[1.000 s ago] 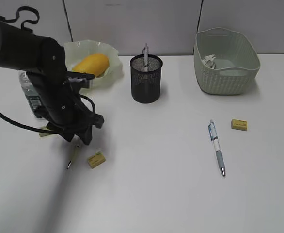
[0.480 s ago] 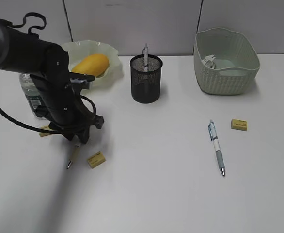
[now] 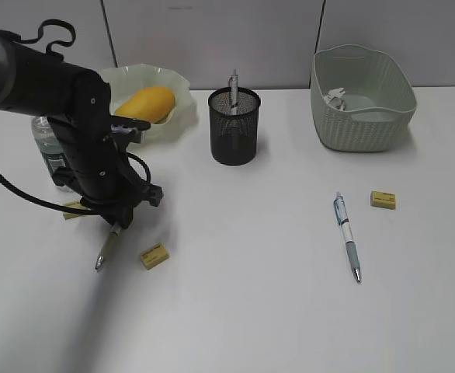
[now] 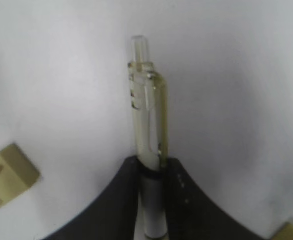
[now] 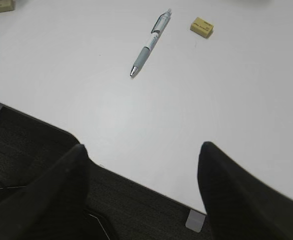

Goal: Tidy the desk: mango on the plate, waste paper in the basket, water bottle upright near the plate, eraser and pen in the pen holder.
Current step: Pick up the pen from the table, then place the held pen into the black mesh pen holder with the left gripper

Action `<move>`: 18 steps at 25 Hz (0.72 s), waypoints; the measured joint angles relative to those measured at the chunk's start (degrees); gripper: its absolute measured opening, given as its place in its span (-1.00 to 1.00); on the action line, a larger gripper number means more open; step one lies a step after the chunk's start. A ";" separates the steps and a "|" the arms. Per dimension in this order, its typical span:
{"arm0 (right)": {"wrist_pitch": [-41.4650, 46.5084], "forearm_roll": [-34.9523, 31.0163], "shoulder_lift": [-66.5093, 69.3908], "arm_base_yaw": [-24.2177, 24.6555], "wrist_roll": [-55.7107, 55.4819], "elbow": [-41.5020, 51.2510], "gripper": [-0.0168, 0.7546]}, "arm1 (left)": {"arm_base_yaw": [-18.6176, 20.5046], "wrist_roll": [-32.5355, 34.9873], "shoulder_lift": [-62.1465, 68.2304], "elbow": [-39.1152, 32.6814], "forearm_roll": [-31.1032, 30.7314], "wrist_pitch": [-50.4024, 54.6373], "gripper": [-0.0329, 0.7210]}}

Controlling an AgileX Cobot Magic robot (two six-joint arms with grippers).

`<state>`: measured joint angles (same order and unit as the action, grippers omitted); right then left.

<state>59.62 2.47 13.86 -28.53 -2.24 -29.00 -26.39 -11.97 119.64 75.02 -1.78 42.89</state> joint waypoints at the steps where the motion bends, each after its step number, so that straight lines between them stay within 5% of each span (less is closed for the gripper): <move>1: 0.00 0.00 0.00 0.00 0.00 0.00 0.42 | 0.00 0.00 0.00 0.00 0.00 0.14 -0.57; 18: 0.00 -0.04 0.00 0.00 0.00 0.00 0.42 | 0.00 -0.01 0.83 14.44 1.19 16.36 -0.60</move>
<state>59.62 2.43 13.86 -28.53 -2.24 -29.00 -26.39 -11.98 120.48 89.46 -0.59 59.24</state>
